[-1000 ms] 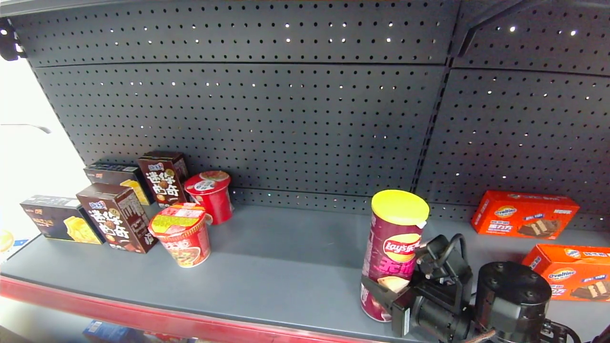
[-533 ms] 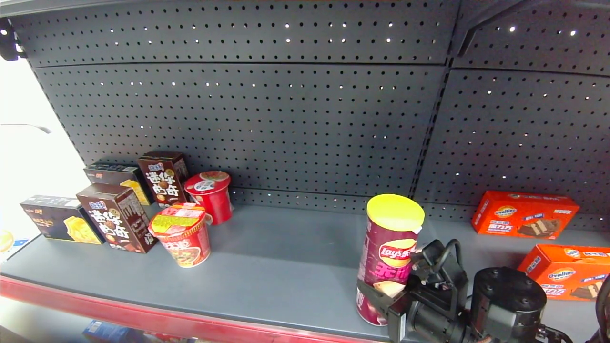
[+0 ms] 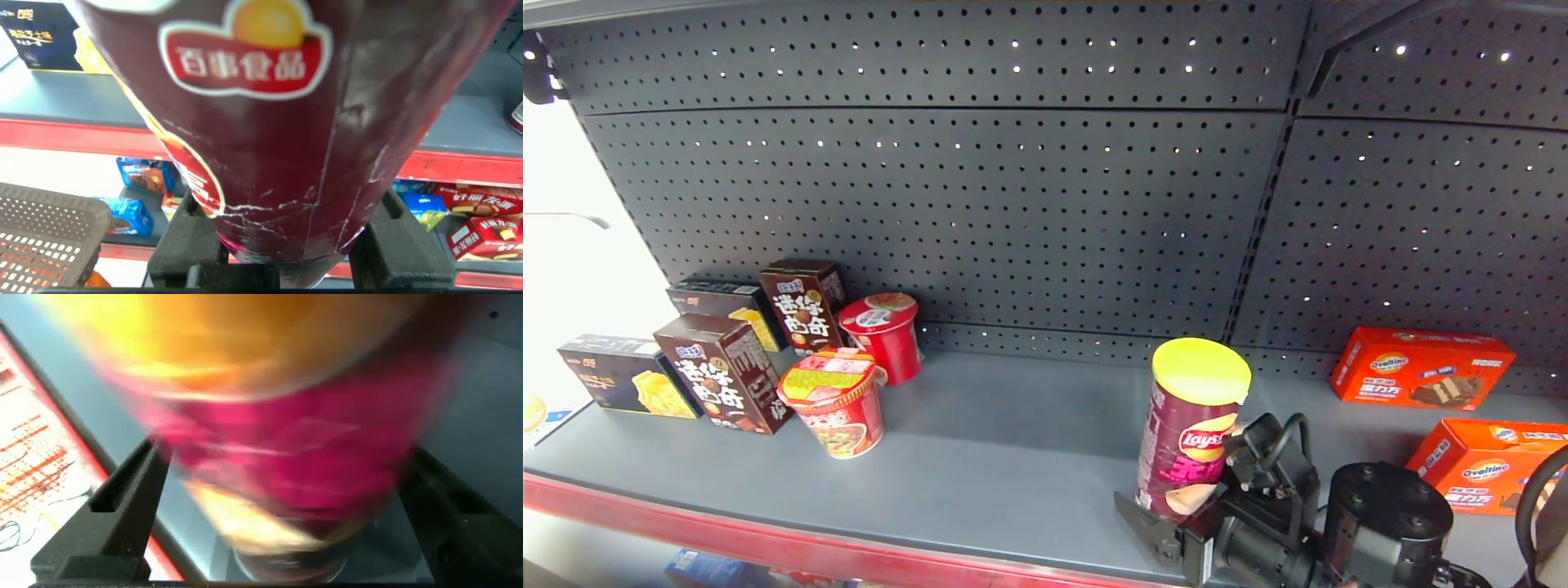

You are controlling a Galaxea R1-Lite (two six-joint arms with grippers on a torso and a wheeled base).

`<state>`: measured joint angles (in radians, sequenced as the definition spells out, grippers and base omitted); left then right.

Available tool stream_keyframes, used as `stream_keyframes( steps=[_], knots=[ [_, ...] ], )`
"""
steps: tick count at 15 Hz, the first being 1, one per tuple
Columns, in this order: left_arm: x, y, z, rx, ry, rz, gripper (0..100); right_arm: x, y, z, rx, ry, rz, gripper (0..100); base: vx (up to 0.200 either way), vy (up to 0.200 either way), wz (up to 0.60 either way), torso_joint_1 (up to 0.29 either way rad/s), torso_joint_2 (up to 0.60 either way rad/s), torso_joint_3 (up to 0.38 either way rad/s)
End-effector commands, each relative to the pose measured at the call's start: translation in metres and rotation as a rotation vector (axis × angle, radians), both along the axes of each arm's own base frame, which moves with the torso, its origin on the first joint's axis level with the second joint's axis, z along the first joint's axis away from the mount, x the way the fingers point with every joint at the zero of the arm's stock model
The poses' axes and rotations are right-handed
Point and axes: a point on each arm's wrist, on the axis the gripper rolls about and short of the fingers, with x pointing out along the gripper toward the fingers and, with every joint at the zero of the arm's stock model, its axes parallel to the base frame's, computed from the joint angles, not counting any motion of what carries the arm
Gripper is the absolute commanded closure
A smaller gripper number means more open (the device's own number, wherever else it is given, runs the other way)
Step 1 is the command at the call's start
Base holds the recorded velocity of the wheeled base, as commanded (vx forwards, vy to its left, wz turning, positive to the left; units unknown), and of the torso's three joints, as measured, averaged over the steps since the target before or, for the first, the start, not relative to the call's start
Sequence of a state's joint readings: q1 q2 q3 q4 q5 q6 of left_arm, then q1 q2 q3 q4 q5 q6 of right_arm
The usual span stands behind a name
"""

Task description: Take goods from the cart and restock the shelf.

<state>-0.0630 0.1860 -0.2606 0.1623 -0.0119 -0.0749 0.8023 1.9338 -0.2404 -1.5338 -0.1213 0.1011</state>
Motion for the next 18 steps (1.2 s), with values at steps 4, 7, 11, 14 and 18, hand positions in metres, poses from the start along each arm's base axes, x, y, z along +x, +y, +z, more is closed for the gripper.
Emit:
stream_keyframes(
  steps=[4,7,11,14,18],
  knots=[
    [-0.002,0.000,-0.010,-0.002,-0.005,0.004,100,-0.036,-0.032,0.012,-0.009,-0.014,-0.001,0,0.000,0.000,0.00,0.000,0.00,0.000],
    [-0.004,0.000,-0.013,-0.001,-0.012,0.007,100,-0.050,-0.054,0.026,0.014,-0.058,-0.047,0,0.000,0.000,0.00,0.000,0.00,0.000],
    [-0.008,0.001,0.001,-0.002,-0.057,0.010,100,-0.044,-0.069,0.036,-0.003,-0.127,-0.122,0,0.000,0.000,0.00,0.000,0.00,0.000],
    [-0.007,0.001,0.016,0.000,-0.073,0.004,100,-0.027,-0.083,0.054,-0.004,-0.238,-0.181,0,0.000,0.000,0.00,0.000,0.00,0.000],
    [-0.005,0.000,0.026,0.000,-0.069,-0.005,100,-0.046,-0.107,0.061,0.002,-0.265,-0.238,0,0.000,0.000,0.00,0.000,0.00,0.000]
  ],
)
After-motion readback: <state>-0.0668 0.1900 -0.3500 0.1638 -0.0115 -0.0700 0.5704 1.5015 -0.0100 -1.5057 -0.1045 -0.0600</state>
